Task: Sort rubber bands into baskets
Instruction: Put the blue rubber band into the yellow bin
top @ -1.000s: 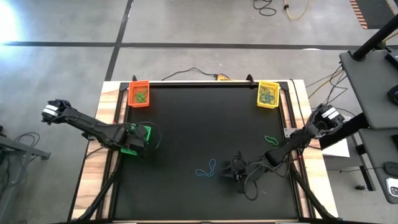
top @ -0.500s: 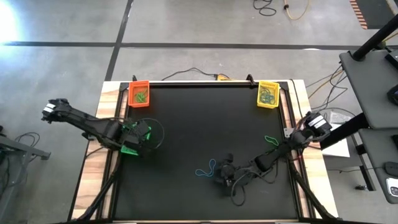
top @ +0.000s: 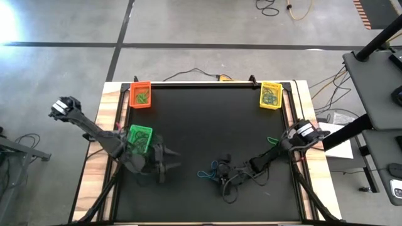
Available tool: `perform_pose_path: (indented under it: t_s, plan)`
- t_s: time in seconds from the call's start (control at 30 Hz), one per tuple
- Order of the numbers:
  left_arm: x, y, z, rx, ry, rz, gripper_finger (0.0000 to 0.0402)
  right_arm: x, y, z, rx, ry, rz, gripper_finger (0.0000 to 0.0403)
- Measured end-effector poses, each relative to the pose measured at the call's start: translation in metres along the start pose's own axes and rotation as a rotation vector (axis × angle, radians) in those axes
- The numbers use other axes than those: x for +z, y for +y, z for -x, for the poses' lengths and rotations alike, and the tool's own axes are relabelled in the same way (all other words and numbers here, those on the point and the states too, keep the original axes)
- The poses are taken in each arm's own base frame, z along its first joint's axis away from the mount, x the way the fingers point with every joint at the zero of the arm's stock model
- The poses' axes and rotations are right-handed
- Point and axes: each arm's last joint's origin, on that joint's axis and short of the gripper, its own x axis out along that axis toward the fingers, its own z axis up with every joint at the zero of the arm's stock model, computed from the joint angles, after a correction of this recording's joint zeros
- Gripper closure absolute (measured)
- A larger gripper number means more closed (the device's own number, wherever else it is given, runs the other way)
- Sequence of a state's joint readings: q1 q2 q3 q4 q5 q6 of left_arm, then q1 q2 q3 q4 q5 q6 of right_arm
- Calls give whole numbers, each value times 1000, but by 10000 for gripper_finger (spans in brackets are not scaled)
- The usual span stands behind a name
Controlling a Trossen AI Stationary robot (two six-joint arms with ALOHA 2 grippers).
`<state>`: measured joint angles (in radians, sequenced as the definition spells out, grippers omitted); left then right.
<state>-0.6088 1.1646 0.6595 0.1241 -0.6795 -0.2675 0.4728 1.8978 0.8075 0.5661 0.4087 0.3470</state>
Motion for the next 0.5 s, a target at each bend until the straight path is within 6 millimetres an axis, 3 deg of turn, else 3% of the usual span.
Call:
perform_pose_path:
  t_s: [0.23, 0.5]
  plan:
    - [-28, -12, -20, -28, 50, -19, 242, -9, 4, -15, -1, 25, 39, 222]
    - [-32, -21, -34, 45, 44, -24, 242, -18, 1, -21, -7, 73, 119, 263]
